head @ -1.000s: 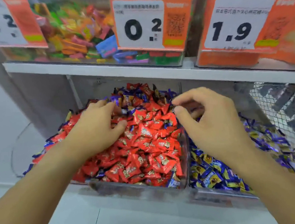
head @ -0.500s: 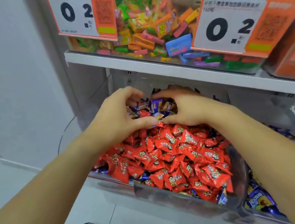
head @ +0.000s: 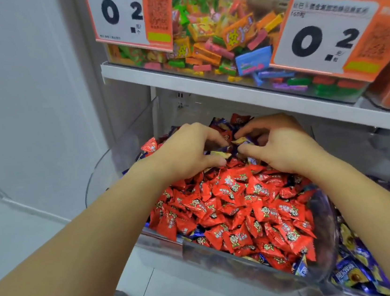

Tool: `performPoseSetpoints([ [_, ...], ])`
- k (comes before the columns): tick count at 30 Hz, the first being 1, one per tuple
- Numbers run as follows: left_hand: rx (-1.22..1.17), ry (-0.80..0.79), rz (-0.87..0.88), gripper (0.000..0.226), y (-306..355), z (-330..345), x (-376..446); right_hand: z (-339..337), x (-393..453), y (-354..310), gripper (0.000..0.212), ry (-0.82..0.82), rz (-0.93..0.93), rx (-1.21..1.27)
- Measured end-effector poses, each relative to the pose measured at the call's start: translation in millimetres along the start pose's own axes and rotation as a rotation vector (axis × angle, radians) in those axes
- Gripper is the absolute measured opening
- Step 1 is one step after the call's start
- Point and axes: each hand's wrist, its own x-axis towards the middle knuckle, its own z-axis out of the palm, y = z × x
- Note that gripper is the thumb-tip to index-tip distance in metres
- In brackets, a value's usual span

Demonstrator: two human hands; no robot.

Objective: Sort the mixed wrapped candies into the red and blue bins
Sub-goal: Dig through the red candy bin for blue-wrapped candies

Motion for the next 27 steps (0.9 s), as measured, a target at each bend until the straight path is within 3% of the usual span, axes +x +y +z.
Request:
performPoseSetpoints([
  [4, -0.109, 0.112, -0.047, 0.029, -3, 0, -6, 1, -12, 7, 0.017, 0.125, 0.072, 0.203],
  [8, -0.289, 0.201, -0.084, 0.019, -2, 0, -12, 1, -17, 10, 0.013, 0.113, 0.172, 0.462],
  [12, -0.679, 0.308, -0.266, 0.029, -2, -5, -20, -3, -13, 1, 0.024, 0.012, 0.373, 0.899],
  [15, -1.018, 0.376, -0.368, 0.024, 1, -11, -24, -1, -12, -9, 0.018, -0.094, 0.492, 1.016],
  [17, -1.101, 0.419, -0.412, 0.020, 2, -13, -26, 1, -9, -13, 0.021, -0.135, 0.605, 1.052],
  [20, -1.103, 0.427, -0.445, 0.014, 6, -13, -27, -1, -4, -16, 0.020, -0.084, 0.631, 0.872],
  [24, -1.037, 0.407, -0.451, 0.016, 10, -11, -28, -5, -1, -13, 0.028, -0.038, 0.204, 0.036],
  [27, -0.894, 0.384, -0.478, 0.018, 17, -9, -28, 2, 1, -9, 0.043, -0.170, 0.037, -0.248],
])
